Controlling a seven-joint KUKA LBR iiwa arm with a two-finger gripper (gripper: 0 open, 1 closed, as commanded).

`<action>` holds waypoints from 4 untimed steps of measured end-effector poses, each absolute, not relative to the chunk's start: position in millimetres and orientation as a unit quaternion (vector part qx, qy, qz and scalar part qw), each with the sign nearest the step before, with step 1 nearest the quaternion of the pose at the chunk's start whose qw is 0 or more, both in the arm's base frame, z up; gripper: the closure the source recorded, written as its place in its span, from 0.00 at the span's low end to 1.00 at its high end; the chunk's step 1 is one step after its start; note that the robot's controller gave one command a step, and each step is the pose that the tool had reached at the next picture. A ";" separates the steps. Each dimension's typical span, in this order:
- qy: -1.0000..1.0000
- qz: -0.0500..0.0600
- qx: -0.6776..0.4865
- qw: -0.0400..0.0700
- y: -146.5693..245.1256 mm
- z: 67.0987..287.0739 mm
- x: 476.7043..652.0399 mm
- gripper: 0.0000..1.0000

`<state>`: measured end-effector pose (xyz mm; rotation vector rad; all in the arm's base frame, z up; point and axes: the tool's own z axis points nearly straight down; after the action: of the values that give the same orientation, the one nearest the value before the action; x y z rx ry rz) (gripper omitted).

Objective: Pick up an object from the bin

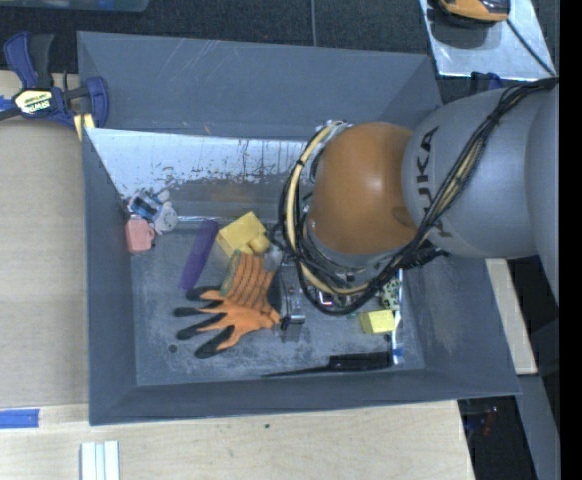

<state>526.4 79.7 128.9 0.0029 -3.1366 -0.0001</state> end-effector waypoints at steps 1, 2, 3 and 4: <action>-1.000 0.000 0.000 -0.001 79.3 132.6 528.5 0.00; -0.988 0.000 0.154 -0.003 101.7 78.4 541.4 0.00; -0.991 0.000 0.136 -0.002 110.1 111.8 523.3 0.00; -0.987 0.000 0.160 -0.003 105.5 85.0 533.3 0.00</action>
Offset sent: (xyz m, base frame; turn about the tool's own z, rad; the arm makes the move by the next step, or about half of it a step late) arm 0.0153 0.0255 -0.0589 -0.3485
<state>533.3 105.5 85.0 0.5045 -3.1060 -0.0003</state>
